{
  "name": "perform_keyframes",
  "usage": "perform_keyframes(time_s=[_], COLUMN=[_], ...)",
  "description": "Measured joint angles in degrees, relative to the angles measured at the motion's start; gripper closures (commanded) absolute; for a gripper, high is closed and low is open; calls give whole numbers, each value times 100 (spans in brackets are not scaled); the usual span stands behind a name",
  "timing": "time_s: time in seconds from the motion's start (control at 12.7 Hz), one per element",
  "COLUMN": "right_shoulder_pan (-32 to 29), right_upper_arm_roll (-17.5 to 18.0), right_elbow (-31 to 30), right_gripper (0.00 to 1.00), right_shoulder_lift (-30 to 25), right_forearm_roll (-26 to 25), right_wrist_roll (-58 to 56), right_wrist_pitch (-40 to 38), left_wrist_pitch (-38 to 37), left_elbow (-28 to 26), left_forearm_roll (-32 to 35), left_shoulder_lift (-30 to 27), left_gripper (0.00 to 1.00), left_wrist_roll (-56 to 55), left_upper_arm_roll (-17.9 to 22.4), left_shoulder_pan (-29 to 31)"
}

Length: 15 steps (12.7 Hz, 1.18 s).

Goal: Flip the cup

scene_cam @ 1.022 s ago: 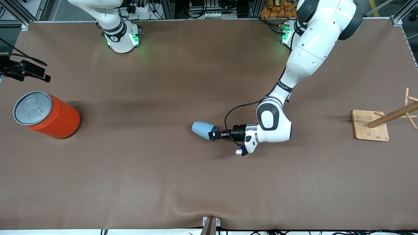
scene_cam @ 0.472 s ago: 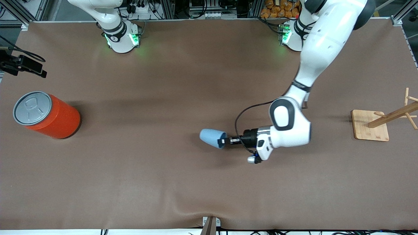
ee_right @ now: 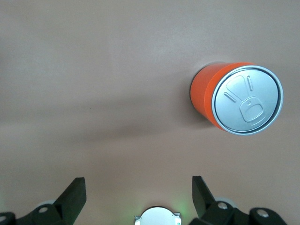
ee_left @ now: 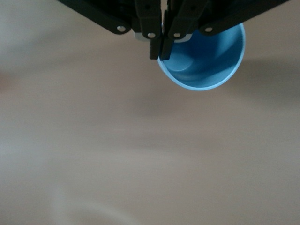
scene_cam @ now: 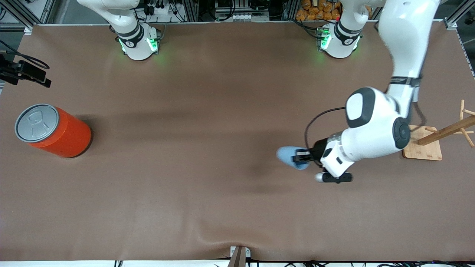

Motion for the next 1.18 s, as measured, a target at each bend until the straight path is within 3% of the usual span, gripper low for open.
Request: perform_keyframes(time_s=[0.16,0.31,0.79,1.18], right_shoulder_pan=[57,64,64,65], right_upper_arm_roll=[18,15,0,9], right_elbow=[1,1,3,5], right_gripper=[0,0,0,0], right_shoulder_lift=[1,1,1,1], right_forearm_roll=[1,1,1,1], right_wrist_roll=[0,0,0,0], right_wrist_pitch=[30,39,40,-20], left_wrist_pitch=[-121,51,1717,2041], left_elbow=[-223,-593,-1998,-2454], left_forearm_roll=[1283,1996,2797,3368], left_shoulder_lift=[-102,-132,-364,-509], left_gripper=[100,100,100,100], left_wrist_roll=[-32,-131,-1241,-1737], left_upper_arm_roll=[5,12,2,12], left_shoulder_pan=[149,274,308,355])
